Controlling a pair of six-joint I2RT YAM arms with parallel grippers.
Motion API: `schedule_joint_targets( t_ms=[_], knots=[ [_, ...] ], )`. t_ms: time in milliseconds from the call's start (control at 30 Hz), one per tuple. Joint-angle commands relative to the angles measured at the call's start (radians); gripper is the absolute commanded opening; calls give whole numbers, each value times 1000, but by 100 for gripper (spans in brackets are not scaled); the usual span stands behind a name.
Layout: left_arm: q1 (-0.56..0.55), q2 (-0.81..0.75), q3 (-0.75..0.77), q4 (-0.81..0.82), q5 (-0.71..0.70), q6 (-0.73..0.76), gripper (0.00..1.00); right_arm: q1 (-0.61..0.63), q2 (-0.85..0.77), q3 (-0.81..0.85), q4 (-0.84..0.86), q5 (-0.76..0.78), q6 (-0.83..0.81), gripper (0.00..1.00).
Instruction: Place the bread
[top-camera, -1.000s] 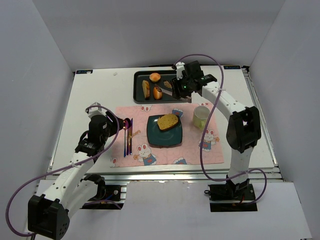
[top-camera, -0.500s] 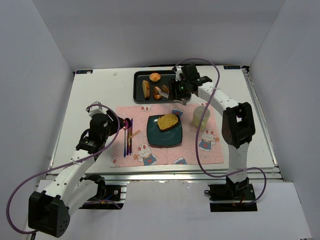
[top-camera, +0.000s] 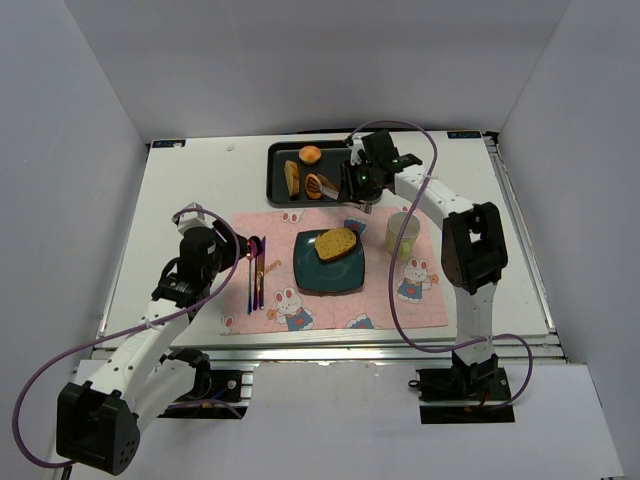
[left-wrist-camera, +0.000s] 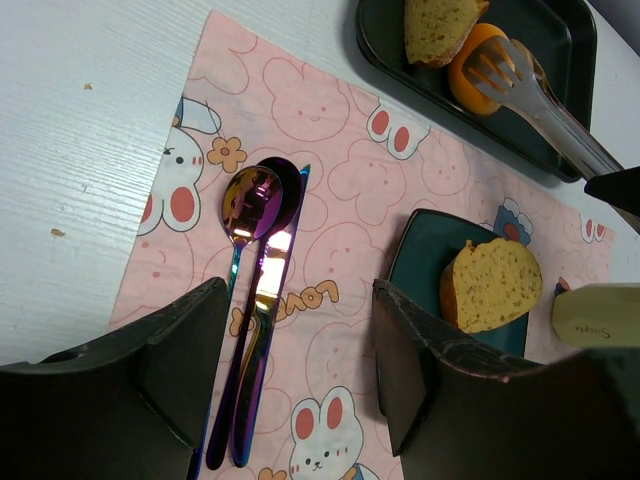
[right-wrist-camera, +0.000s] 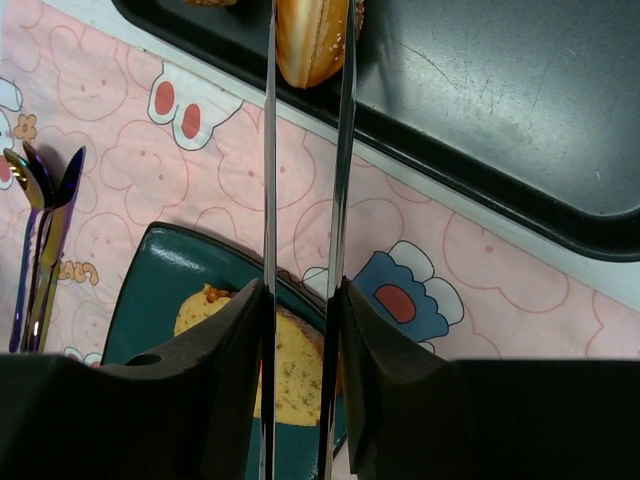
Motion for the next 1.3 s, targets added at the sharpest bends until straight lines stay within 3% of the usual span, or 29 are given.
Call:
schedule_joint_targets(
  t_ms=[0,133,300,400,433,567,733,867,1033,1167,1267],
  knots=[
    [7,-13,45,-6,-12,-4,69,-18,-36,-2,46,-66,8,16],
    [7,-24,51,-6,-15,-5,69,-56,-117,-4,57,-127,-8,2],
    [7,-30,44,6,-10,-7,69,-82,-251,-82,66,-245,-131,0],
    [7,-35,47,6,-13,-4,69,-79,-352,-196,4,-411,-410,0],
    [7,-36,50,6,-13,-2,69,-71,-398,-226,-88,-475,-584,0],
    [7,-47,55,2,-16,5,69,-13,-536,-417,-243,-436,-873,0],
    [7,-59,22,6,-7,-1,69,57,-756,-701,-176,-272,-972,0],
    [7,-61,9,11,2,-5,69,73,-791,-749,-165,-203,-967,0],
    [7,-70,-4,23,2,-16,69,77,-788,-760,-156,-149,-976,15],
    [7,-76,-15,26,2,-21,69,79,-780,-748,-161,-155,-977,39],
    [7,-81,-16,26,-1,-21,69,80,-778,-734,-171,-166,-980,46]
  ],
)
